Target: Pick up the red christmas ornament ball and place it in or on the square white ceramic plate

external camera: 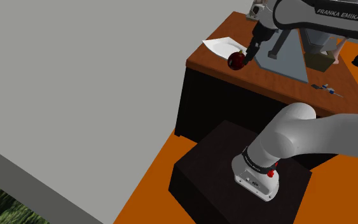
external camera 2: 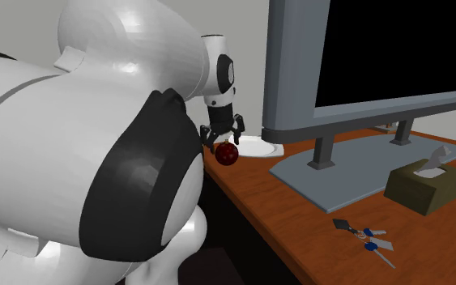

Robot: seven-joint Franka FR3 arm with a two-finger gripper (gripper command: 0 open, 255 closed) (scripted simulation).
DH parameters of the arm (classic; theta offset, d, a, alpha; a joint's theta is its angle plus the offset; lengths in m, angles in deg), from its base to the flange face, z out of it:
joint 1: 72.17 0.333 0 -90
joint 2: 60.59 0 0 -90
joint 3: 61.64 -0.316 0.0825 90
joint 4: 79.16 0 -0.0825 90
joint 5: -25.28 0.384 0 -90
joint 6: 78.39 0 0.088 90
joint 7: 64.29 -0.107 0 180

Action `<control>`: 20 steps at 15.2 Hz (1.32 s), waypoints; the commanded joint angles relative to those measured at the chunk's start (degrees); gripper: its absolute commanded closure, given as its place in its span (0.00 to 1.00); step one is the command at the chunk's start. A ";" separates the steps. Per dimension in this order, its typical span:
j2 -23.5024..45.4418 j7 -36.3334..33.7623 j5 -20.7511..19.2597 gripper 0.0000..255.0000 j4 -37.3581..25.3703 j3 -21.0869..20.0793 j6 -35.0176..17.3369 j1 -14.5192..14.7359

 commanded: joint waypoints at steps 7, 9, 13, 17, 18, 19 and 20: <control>2.35 3.40 -2.79 0.00 2.68 4.46 -6.95 0.23; 2.81 3.32 -3.16 0.00 3.53 4.97 -8.29 0.20; 2.83 3.32 -3.16 0.00 3.52 4.98 -8.30 0.20; 2.82 3.32 -3.16 1.00 3.52 4.97 -8.29 0.20; 2.82 3.32 -3.16 1.00 3.52 4.97 -8.29 0.20; 2.82 3.32 -3.16 1.00 3.52 4.97 -8.29 0.20; 2.82 3.32 -3.16 1.00 3.52 4.97 -8.29 0.20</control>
